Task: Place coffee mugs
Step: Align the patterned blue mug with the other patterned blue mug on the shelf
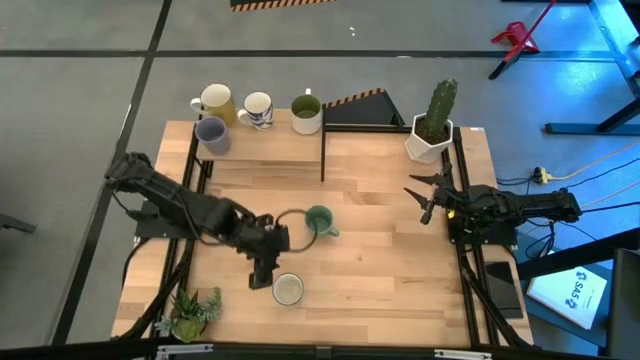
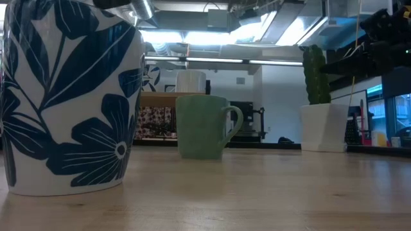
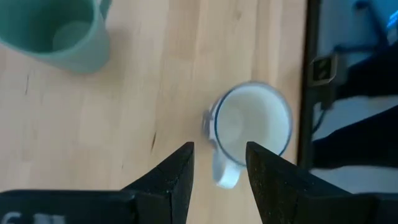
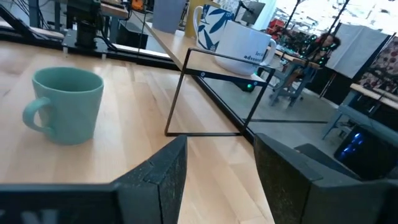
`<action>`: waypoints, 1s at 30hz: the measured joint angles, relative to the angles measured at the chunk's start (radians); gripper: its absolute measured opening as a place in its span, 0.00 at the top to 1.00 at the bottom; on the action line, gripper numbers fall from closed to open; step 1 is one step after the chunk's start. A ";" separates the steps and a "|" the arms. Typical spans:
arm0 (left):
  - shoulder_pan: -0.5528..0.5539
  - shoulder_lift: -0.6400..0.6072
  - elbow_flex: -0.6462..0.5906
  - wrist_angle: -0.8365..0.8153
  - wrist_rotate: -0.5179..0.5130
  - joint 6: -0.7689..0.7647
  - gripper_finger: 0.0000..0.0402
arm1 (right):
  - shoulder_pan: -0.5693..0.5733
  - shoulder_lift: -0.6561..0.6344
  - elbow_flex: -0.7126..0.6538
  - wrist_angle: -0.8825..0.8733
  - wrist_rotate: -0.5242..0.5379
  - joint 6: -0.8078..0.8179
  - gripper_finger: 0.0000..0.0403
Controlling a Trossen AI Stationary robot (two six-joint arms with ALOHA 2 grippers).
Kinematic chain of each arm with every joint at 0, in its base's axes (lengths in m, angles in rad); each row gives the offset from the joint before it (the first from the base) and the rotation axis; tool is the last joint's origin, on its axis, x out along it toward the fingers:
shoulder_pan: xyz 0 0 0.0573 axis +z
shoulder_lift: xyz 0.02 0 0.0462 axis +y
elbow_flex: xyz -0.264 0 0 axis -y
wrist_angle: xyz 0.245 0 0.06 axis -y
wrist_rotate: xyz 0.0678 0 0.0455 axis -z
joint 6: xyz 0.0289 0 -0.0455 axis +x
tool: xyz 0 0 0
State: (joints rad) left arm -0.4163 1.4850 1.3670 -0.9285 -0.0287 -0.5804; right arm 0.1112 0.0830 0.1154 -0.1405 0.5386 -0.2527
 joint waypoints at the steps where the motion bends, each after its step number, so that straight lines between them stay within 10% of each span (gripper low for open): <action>1: -0.012 0.014 0.000 -0.007 -0.012 0.000 0.65 | 0.000 0.000 0.000 0.000 -0.002 0.009 0.56; 30: -0.033 0.190 -0.001 0.005 0.066 -0.039 0.65 | 0.000 0.000 0.000 0.010 -0.087 0.068 0.56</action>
State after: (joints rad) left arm -0.4488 1.6749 1.3663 -0.9234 0.0378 -0.6198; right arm 0.1112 0.0830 0.1154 -0.1310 0.4511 -0.1845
